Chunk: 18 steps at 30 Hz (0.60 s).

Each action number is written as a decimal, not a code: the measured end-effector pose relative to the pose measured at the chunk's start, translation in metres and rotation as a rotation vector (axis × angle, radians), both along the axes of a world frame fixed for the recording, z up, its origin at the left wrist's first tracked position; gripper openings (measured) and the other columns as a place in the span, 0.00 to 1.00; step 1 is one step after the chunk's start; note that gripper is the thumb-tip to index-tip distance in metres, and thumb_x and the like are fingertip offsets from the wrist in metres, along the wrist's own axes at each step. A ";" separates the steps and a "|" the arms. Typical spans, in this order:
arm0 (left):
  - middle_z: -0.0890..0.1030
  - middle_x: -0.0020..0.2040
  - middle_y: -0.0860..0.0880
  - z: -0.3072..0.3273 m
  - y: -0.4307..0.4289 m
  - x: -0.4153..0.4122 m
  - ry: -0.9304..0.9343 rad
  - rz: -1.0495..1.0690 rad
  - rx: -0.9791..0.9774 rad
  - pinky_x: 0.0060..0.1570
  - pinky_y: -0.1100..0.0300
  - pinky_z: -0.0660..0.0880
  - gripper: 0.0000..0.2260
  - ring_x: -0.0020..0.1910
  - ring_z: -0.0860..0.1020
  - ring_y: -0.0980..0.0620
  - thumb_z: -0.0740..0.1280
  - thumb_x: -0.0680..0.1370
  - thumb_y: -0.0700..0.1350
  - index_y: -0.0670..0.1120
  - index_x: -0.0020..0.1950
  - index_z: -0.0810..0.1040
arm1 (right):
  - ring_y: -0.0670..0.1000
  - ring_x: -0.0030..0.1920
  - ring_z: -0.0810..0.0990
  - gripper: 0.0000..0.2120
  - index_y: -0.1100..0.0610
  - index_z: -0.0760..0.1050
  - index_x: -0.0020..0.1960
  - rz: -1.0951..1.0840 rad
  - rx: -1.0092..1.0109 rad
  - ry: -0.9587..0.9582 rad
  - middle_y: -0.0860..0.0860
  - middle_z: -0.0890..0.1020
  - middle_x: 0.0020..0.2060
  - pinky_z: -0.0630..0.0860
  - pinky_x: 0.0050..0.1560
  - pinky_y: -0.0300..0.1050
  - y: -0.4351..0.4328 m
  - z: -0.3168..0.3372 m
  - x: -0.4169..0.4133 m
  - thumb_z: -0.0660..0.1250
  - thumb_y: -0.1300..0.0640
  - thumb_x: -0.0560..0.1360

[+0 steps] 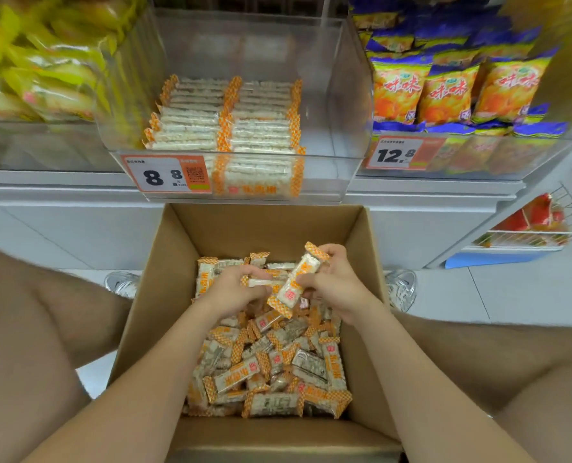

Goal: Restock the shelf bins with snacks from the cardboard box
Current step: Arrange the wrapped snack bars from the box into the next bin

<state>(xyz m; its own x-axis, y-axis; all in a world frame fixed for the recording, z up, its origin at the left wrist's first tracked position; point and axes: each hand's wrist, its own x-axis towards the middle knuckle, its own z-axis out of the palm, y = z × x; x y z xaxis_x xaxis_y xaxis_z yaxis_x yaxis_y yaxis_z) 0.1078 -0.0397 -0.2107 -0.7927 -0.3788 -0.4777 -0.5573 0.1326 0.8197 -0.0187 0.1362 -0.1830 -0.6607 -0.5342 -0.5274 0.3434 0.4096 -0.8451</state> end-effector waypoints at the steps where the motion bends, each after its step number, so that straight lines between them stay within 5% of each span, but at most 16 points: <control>1: 0.83 0.63 0.45 0.013 -0.002 -0.001 -0.012 -0.014 0.050 0.46 0.58 0.82 0.07 0.44 0.84 0.53 0.74 0.80 0.42 0.50 0.58 0.85 | 0.54 0.42 0.84 0.35 0.47 0.62 0.71 0.000 -0.016 0.044 0.61 0.82 0.51 0.83 0.42 0.46 0.001 0.011 0.000 0.73 0.70 0.74; 5: 0.81 0.64 0.42 0.066 -0.007 -0.006 0.020 -0.004 0.276 0.51 0.51 0.84 0.13 0.55 0.85 0.45 0.63 0.84 0.37 0.46 0.61 0.85 | 0.52 0.46 0.87 0.23 0.50 0.77 0.64 -0.058 -0.118 0.208 0.60 0.84 0.54 0.84 0.42 0.44 0.001 0.048 0.006 0.75 0.68 0.74; 7: 0.83 0.63 0.39 0.089 -0.005 -0.002 0.089 0.028 0.359 0.59 0.47 0.82 0.11 0.62 0.82 0.43 0.66 0.84 0.43 0.44 0.62 0.85 | 0.47 0.48 0.86 0.17 0.49 0.80 0.59 -0.072 -0.080 0.323 0.53 0.85 0.53 0.83 0.46 0.45 0.001 0.058 0.010 0.78 0.62 0.74; 10: 0.84 0.62 0.52 0.108 -0.003 0.009 0.147 -0.026 0.134 0.66 0.45 0.78 0.15 0.61 0.83 0.50 0.79 0.75 0.54 0.56 0.60 0.85 | 0.43 0.55 0.81 0.16 0.46 0.79 0.56 0.006 0.014 0.502 0.44 0.83 0.53 0.79 0.57 0.45 0.006 0.075 0.016 0.80 0.50 0.72; 13: 0.80 0.64 0.62 0.132 0.000 0.015 0.193 -0.119 -0.091 0.61 0.56 0.79 0.19 0.62 0.80 0.61 0.83 0.71 0.50 0.60 0.59 0.83 | 0.41 0.48 0.81 0.15 0.47 0.76 0.56 0.018 -0.017 0.465 0.45 0.82 0.49 0.75 0.45 0.36 0.013 0.097 0.026 0.79 0.49 0.74; 15: 0.80 0.64 0.60 0.152 0.001 0.017 0.249 -0.165 -0.148 0.56 0.62 0.78 0.19 0.61 0.80 0.60 0.82 0.73 0.49 0.59 0.61 0.82 | 0.43 0.49 0.82 0.15 0.46 0.76 0.54 0.005 -0.057 0.450 0.45 0.83 0.50 0.78 0.49 0.41 0.018 0.109 0.030 0.79 0.49 0.73; 18: 0.85 0.55 0.49 0.185 -0.007 0.015 0.317 -0.224 -0.148 0.56 0.48 0.82 0.20 0.54 0.84 0.47 0.82 0.72 0.52 0.59 0.61 0.79 | 0.44 0.52 0.84 0.15 0.44 0.75 0.47 0.057 -0.073 0.501 0.44 0.85 0.51 0.82 0.55 0.55 0.024 0.138 0.033 0.77 0.46 0.65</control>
<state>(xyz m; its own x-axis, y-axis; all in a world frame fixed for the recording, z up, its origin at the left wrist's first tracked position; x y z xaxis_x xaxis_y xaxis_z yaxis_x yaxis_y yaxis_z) 0.1230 -0.0463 -0.0260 -0.9624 -0.2265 -0.1498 -0.2240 0.3507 0.9093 0.0141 0.1605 -0.0447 -0.7918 -0.6002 -0.1131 -0.1326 0.3497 -0.9274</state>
